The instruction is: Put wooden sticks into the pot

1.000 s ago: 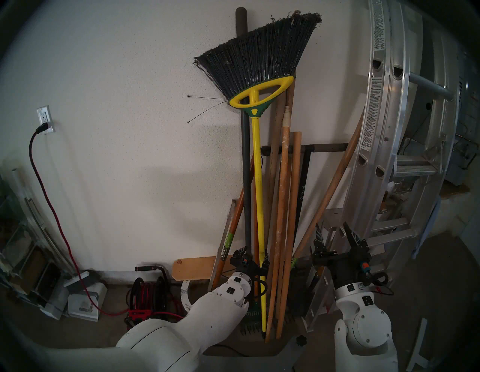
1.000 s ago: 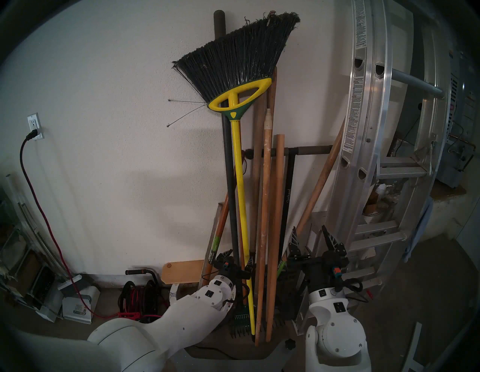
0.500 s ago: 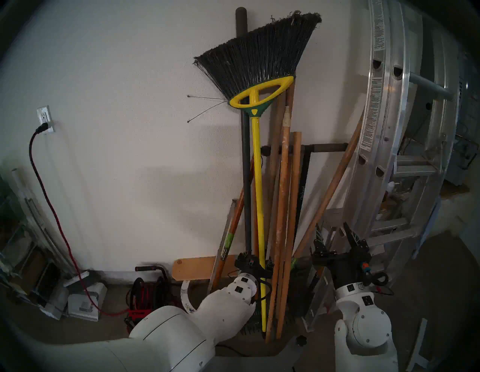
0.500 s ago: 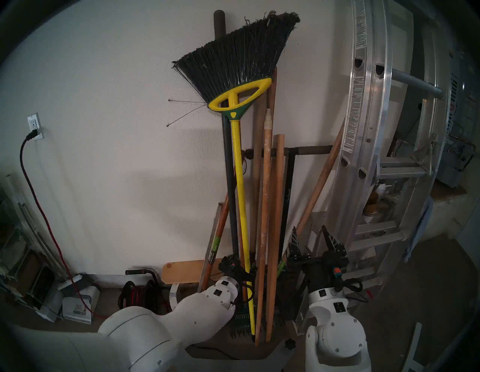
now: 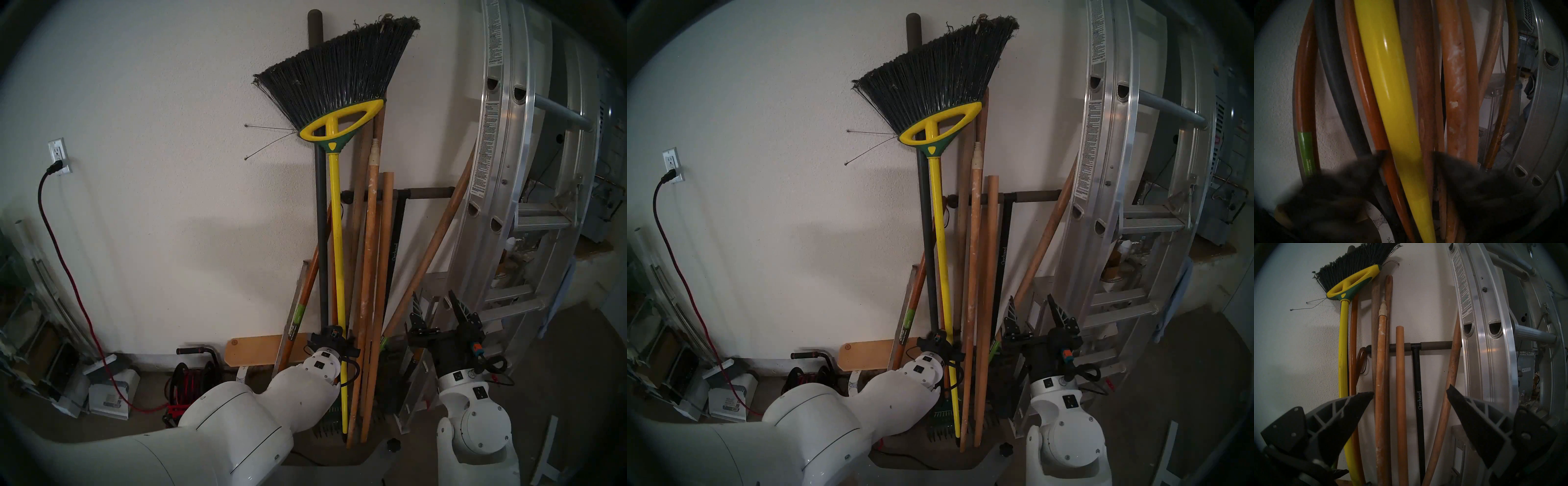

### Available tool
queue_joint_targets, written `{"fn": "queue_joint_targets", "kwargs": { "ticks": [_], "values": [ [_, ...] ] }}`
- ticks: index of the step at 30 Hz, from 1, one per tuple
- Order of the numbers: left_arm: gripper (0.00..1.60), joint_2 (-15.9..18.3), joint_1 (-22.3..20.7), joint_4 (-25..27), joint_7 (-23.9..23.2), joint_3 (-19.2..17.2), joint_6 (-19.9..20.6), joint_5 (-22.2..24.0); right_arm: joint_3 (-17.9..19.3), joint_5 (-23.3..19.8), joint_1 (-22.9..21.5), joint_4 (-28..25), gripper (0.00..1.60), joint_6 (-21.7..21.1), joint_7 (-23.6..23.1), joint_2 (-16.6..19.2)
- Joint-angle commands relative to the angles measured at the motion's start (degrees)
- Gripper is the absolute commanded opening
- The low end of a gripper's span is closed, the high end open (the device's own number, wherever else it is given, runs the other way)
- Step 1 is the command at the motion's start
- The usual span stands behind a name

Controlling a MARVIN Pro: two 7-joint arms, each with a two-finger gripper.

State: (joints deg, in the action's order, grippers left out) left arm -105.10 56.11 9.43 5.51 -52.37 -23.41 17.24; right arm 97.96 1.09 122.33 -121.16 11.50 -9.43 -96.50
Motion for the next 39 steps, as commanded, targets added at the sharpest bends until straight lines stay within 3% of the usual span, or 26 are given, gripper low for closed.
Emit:
{"fn": "queue_joint_targets", "kwargs": {
  "ticks": [1,7,12,24,39],
  "values": [
    [0.0,-0.03,-1.46,-0.4,-0.96,-0.42,-0.23,0.4,-0.06,0.0,0.02,-0.05,1.6,-0.02,-0.05,0.01],
    [0.0,1.46,-0.93,-0.72,-2.19,0.1,-3.07,-0.34,-0.07,0.0,0.02,-0.06,1.6,-0.02,-0.05,0.02],
    [0.0,3.15,0.1,-0.38,-2.86,1.5,-8.17,-1.82,-0.07,0.0,0.02,-0.07,1.6,-0.04,-0.06,0.02],
    [0.0,9.39,4.1,8.17,-0.16,4.93,-16.94,-6.68,-0.07,0.0,0.02,-0.07,1.6,-0.04,-0.06,0.02],
    [0.0,13.28,5.49,16.97,3.33,2.99,-26.38,-6.81,-0.06,0.01,0.01,-0.05,1.6,-0.01,-0.04,0.01]
  ]
}}
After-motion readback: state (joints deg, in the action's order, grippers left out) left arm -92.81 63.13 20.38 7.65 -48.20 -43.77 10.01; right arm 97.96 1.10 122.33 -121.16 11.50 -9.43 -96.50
